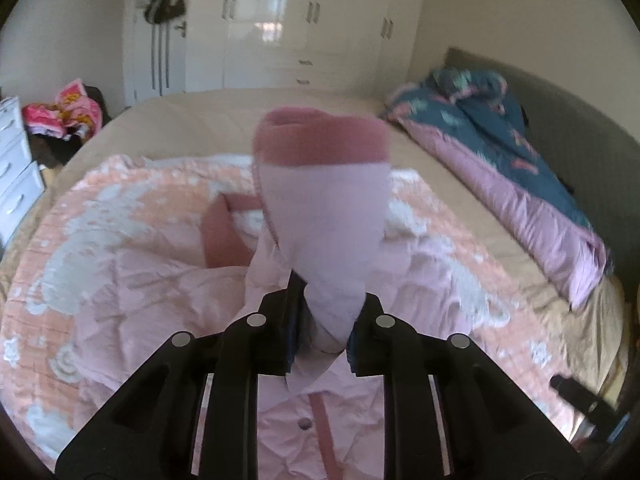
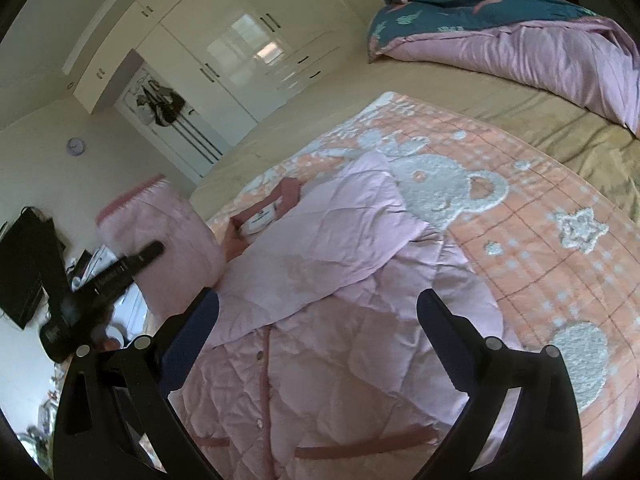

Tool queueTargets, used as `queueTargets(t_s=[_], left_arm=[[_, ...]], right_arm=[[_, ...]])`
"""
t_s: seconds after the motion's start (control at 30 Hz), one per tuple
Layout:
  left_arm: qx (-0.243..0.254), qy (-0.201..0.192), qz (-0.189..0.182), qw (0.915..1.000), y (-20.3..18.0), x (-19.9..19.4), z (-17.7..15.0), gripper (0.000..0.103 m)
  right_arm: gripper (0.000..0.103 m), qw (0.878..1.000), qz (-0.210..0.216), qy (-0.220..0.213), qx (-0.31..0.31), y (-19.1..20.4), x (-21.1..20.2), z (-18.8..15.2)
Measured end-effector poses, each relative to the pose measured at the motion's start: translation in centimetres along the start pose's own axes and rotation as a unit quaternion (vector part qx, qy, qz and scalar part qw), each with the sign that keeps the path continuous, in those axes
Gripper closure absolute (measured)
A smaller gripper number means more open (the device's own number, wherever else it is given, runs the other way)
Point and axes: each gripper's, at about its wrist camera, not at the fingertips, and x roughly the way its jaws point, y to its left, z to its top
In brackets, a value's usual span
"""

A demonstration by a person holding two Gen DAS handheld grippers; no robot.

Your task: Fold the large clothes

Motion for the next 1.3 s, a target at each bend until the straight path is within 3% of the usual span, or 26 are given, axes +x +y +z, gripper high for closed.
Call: queueTargets(t_s=[0.37, 0.47, 0.57, 0.67, 0.77, 0.87, 1.13, 1.3], left_arm=[[0.033, 0.080, -0.028, 0.9958, -3.0, 5.1, -4.0, 0.082], [0.047, 0.098, -0.042, 0.9932, -3.8, 5.6, -4.7, 0.067], [0.070, 0.114, -0.036, 0.9904, -4.5, 6.0, -5.4, 0.062], [0.080, 0.129, -0.047, 0.9873, -4.9, 6.0, -5.9, 0.047], [0.087, 0.134, -0.065, 0.9851, -5.1, 5.7, -6.1, 0.027], [0.090, 0.137, -0.074, 0.9837, -5.2, 5.2, -6.2, 0.019], [0.056, 0.114, -0.078, 0.9889, -1.5, 2.0, -4.3, 0.010], [0.035, 0.091, -0.036, 0.9945, 3.2, 0.3, -2.6, 0.009]], right_arm=[[0.004, 0.999, -0.023, -0.015, 0.032, -3.2, -0.6, 1.0], [0.004, 0.999, -0.024, -0.016, 0.039, -3.5, -0.7, 1.0], [0.004, 0.999, -0.025, -0.016, 0.039, -3.5, -0.7, 1.1], [0.004, 0.999, -0.025, -0.018, 0.038, -3.4, -0.8, 1.1], [0.004, 0.999, -0.026, -0.020, 0.038, -3.3, -0.9, 1.1], [0.004, 0.999, -0.029, -0.021, 0.038, -3.3, -1.1, 1.1], [0.004, 0.999, -0.038, -0.020, 0.033, -2.6, -1.0, 1.3], [0.004, 0.999, -0.032, 0.004, 0.018, -1.1, 1.1, 0.6]])
